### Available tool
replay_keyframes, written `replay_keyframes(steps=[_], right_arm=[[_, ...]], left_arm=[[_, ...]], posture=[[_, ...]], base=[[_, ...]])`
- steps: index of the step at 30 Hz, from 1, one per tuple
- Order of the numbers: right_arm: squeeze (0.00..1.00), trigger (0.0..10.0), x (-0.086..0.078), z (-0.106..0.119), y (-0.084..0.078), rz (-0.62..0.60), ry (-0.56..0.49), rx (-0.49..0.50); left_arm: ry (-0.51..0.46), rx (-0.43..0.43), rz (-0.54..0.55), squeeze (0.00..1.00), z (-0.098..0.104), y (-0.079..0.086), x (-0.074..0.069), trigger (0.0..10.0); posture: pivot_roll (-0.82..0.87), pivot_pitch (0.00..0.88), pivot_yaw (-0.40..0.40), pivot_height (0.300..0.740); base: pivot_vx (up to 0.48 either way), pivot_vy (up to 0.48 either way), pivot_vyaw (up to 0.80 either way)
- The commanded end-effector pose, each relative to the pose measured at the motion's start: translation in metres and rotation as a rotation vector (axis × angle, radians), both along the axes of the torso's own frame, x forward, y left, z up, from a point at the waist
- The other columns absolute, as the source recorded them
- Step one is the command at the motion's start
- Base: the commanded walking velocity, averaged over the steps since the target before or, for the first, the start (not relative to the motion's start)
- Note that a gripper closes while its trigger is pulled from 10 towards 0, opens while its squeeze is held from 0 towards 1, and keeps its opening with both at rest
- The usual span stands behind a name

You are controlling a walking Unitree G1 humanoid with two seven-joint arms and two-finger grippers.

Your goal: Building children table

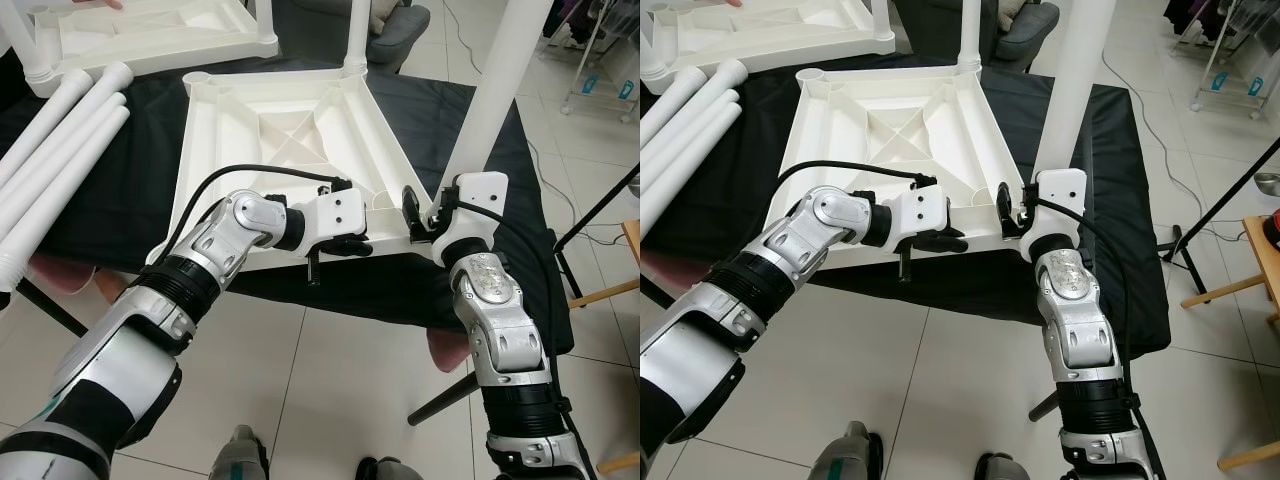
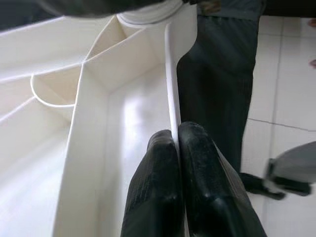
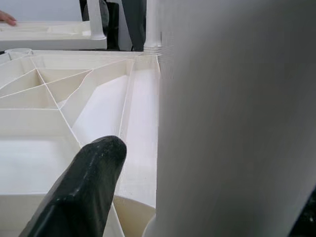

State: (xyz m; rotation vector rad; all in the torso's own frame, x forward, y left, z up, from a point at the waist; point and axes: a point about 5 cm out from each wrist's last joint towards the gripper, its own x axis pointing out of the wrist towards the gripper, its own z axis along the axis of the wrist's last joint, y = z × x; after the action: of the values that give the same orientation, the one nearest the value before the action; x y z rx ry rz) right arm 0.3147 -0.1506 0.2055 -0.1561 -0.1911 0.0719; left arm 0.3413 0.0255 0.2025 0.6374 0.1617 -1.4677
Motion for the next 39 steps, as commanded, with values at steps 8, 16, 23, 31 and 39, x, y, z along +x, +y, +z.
replay_keyframes(steps=[8, 16, 23, 31, 39], right_arm=[[0.58, 10.0, 0.001, -0.005, 0.005, -0.060, 0.018, 0.015], [0.58, 10.0, 0.001, -0.005, 0.005, -0.060, 0.018, 0.015], [0.58, 10.0, 0.001, -0.005, 0.005, -0.060, 0.018, 0.015], [0.58, 10.0, 0.001, -0.005, 0.005, -0.060, 0.018, 0.015], [0.00, 10.0, -0.026, -0.011, 0.035, 0.682, 0.093, -0.252]], left_arm=[[-0.276, -0.064, -0.492, 0.00, 0.031, -0.025, -0.030, 0.0], [-0.276, -0.064, -0.492, 0.00, 0.031, -0.025, -0.030, 0.0], [-0.276, -0.064, -0.492, 0.00, 0.031, -0.025, -0.030, 0.0], [-0.276, -0.064, -0.492, 0.00, 0.031, -0.025, -0.030, 0.0], [-0.400, 0.060, -0.234, 1.00, 0.004, 0.002, -0.021, 10.0]], posture=[[0.17, 0.225, -0.044, 0.740], [0.17, 0.225, -0.044, 0.740], [0.17, 0.225, -0.044, 0.740], [0.17, 0.225, -0.044, 0.740], [0.18, 0.000, 0.000, 0.740]], base=[[0.000, 0.000, 0.00], [0.000, 0.000, 0.00], [0.000, 0.000, 0.00], [0.000, 0.000, 0.00], [0.000, 0.000, 0.00]])
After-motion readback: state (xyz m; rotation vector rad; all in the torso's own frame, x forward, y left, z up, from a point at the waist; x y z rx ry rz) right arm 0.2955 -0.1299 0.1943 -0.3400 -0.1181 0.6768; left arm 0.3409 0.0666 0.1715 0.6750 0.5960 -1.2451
